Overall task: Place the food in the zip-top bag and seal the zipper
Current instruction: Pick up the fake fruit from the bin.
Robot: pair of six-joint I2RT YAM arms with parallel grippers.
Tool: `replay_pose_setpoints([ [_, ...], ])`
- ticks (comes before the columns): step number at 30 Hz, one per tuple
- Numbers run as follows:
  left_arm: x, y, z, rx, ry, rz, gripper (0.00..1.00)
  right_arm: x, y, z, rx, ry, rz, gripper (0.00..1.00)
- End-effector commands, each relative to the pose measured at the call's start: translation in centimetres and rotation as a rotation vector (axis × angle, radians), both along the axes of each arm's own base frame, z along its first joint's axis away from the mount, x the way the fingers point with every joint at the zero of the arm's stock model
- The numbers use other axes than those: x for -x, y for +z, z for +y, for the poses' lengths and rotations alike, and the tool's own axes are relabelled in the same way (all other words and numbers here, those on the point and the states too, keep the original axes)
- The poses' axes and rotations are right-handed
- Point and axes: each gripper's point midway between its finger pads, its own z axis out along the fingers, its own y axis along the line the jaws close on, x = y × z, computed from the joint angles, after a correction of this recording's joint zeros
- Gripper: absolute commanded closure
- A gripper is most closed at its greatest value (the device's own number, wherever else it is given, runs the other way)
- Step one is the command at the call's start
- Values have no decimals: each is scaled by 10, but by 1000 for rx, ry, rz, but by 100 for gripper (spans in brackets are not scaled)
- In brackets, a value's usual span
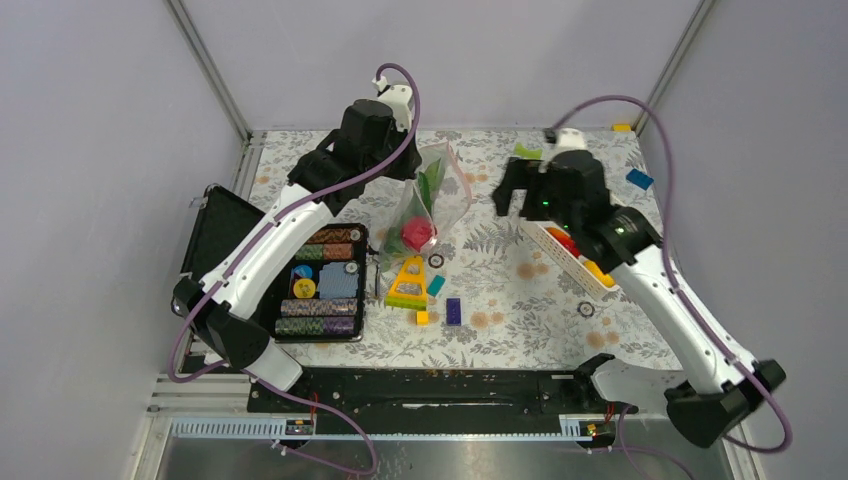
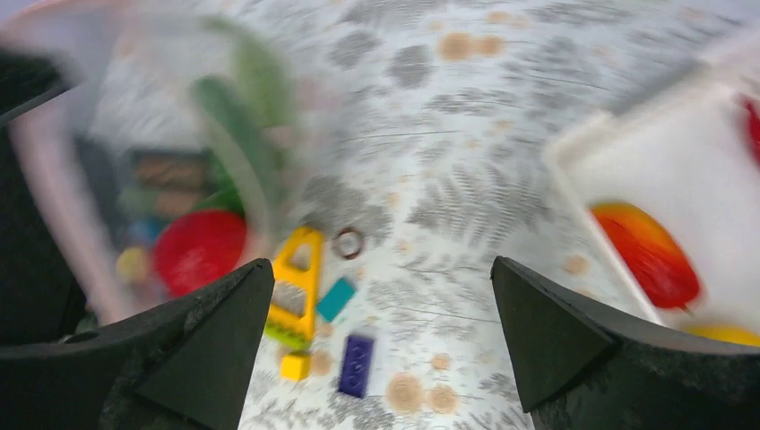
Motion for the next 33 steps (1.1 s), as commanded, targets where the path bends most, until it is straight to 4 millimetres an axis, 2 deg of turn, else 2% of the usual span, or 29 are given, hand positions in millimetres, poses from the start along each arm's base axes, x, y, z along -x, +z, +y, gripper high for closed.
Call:
replay_pose_setpoints([
  [1,1,35,3,71,2,-96,100,-3,-34,-91,-27,-356,83,0],
  [4,1,35,3,72,3,-95,100,8,-74,-155,39,-577,162,0],
  [7,0,36,3,74,1,-94,100,18,-106,-201,55,-729,263,0],
  [10,-1,34,2,73,0,-91,100,25,-137,-235,54,-854,372,0],
  [13,-2,33,2,72,1,-89,100,25,-159,-256,83,-939,451,0],
  [18,-1,33,0,77,-7,-84,100,13,-186,-267,87,-982,556,0],
  [23,-1,34,0,76,-7,-87,100,2,-204,-266,84,-972,605,0],
  [33,-1,32,-2,81,-17,-80,100,10,-239,-266,113,-988,720,0],
])
